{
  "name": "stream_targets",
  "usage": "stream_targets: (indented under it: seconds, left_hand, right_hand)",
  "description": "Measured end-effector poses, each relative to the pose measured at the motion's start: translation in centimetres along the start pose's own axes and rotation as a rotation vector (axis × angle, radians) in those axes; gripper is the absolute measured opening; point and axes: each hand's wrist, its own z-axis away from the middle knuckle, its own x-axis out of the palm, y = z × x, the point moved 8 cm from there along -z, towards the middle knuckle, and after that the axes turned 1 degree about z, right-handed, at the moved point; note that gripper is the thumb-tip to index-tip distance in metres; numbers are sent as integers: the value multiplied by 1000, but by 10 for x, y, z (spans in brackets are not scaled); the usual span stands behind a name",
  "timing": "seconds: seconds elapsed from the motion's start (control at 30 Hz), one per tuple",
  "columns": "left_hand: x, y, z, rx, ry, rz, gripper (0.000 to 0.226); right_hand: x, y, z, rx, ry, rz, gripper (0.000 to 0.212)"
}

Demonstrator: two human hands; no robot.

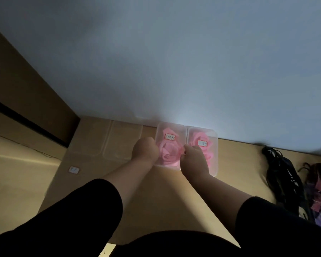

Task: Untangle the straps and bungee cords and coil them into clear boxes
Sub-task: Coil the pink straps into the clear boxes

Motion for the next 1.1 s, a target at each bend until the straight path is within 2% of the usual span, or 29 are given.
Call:
stream_targets:
  seconds: [0.4, 0.5, 0.6, 0.7, 0.83, 0.9, 1.03, 1.1]
  left_hand:
    - [-11, 2, 13, 102, -32, 21, 30]
    - [-33, -3, 25, 137, 25, 23, 32]
    - [-62, -26, 37, 132, 106, 36, 30]
    - [-81, -62, 46, 82, 146, 84, 28]
    - [-85, -116, 55, -36, 177, 153, 35]
    - [-77, -141, 55, -117, 170, 250, 32]
    - [-45, -195, 51, -421, 108, 797, 26]
    - [-36, -206, 49, -431, 87, 854, 24]
  right_hand:
    - [-4, -11, 2, -40, 46, -43, 18]
    - [-3, -29, 6, -90, 44, -70, 29]
    - [5, -59, 15, -169, 15, -89, 38]
    - [15, -90, 23, -252, 8, -90, 35]
    - [46, -112, 29, -192, -115, -107, 31]
    - [63, -113, 30, -103, -191, -189, 34]
    - [90, -109, 30, 60, -266, -312, 35]
    - [97, -108, 28, 99, -273, -322, 34]
